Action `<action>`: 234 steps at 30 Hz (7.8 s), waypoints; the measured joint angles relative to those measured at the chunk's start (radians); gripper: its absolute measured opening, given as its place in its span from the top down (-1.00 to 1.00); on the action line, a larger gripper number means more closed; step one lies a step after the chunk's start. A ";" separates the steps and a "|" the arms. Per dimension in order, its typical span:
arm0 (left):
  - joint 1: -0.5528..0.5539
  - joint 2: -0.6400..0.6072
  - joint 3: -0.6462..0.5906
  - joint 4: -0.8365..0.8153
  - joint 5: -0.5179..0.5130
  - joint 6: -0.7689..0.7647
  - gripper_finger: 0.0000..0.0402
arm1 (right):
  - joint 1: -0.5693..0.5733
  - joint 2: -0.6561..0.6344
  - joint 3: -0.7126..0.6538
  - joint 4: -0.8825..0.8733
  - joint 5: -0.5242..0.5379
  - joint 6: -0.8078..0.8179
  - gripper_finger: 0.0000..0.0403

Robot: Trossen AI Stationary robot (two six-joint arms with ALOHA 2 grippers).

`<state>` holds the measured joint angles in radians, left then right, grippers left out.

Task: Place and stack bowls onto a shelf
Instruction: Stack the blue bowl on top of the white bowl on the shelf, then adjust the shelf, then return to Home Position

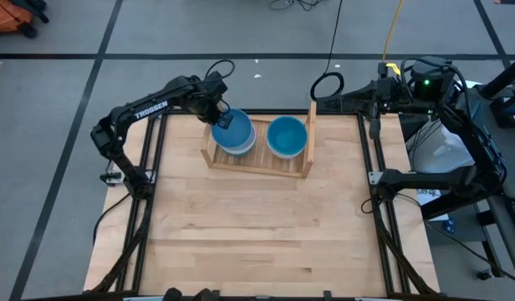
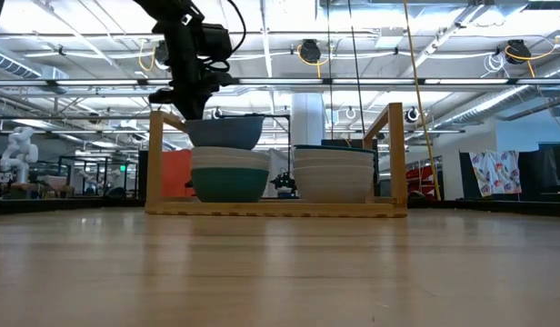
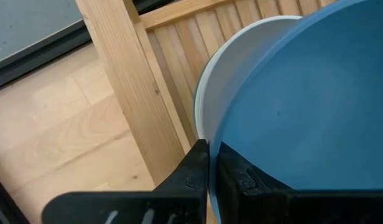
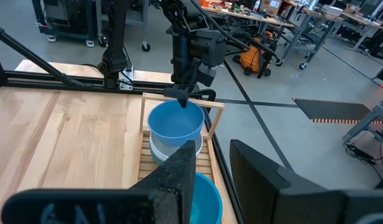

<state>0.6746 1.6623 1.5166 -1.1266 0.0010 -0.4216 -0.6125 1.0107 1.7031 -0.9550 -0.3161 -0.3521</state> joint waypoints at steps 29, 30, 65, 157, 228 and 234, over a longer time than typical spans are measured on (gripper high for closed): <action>0.000 0.092 -0.001 0.082 0.025 0.087 0.70 | 0.000 0.000 0.000 0.000 0.000 0.000 0.53; 0.000 0.085 -0.001 0.083 0.025 0.086 0.70 | 0.000 0.000 0.000 0.000 0.000 0.000 0.53; -0.081 -0.371 0.001 0.024 0.162 0.054 0.98 | 0.000 0.005 -0.007 -0.207 0.000 -0.001 0.97; -0.254 -0.405 -0.730 0.487 0.061 0.315 1.00 | 0.191 0.095 -0.996 0.671 0.004 0.185 1.00; -0.296 -1.060 -0.726 0.729 0.052 0.046 0.92 | 0.097 -0.619 -0.994 0.631 0.000 0.264 1.00; -0.296 -1.066 -0.726 0.715 0.058 -0.014 0.92 | 0.097 -0.646 -0.994 0.615 -0.002 0.292 1.00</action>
<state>0.3790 0.5961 0.7906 -0.4114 0.0589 -0.4360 -0.5152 0.3650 0.7090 -0.3401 -0.3182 -0.0602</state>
